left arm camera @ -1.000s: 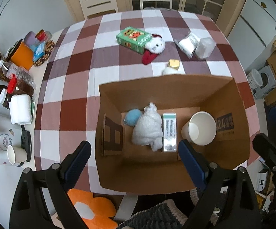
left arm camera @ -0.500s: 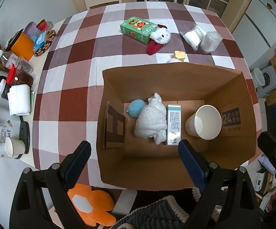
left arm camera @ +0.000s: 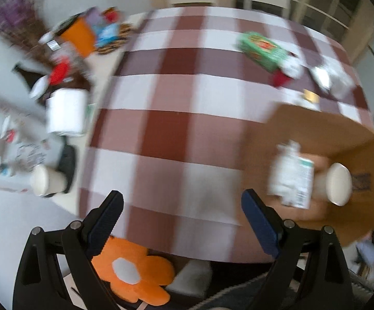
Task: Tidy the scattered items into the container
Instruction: 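Move the left tool to the green BRICKS box while the right tool reaches the cotton-swab box, then close the left tool on the green BRICKS box while the right tool grasps the cotton-swab box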
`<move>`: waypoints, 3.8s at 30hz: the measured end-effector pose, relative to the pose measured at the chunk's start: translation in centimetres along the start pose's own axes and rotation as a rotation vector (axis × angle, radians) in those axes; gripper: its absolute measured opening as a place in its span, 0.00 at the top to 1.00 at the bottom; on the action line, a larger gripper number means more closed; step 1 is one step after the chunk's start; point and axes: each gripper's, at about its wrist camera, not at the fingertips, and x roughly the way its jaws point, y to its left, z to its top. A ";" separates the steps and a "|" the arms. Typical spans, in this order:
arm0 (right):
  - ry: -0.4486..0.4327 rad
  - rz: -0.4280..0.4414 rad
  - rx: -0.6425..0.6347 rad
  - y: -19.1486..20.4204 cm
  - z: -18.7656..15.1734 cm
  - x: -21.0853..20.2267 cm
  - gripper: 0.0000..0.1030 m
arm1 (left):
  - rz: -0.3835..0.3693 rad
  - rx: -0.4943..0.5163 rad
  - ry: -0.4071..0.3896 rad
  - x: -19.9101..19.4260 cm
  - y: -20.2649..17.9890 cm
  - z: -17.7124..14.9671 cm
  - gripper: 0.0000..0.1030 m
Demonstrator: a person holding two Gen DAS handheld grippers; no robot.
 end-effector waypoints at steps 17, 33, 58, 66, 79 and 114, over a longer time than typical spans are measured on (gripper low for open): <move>-0.033 0.010 -0.248 -0.1 6.9 14.2 0.09 | -0.027 0.121 -0.179 7.4 11.2 9.2 0.09; 0.051 -0.034 -0.234 1.6 16.3 24.7 0.09 | -0.223 0.362 -0.103 17.2 -2.3 22.9 0.09; 0.111 0.014 -0.190 0.3 5.2 17.3 0.09 | -0.135 0.541 0.131 21.5 -25.8 29.6 0.08; 0.095 0.024 -0.229 -0.1 5.8 17.0 0.09 | -0.157 0.612 0.266 24.1 -10.7 22.2 0.08; 0.110 0.032 -0.327 0.7 7.2 18.4 0.09 | -0.236 -0.145 0.234 22.4 1.2 17.5 0.08; 0.117 0.089 -0.393 0.5 6.4 17.2 0.09 | -0.236 -0.278 0.292 23.1 -2.6 17.1 0.00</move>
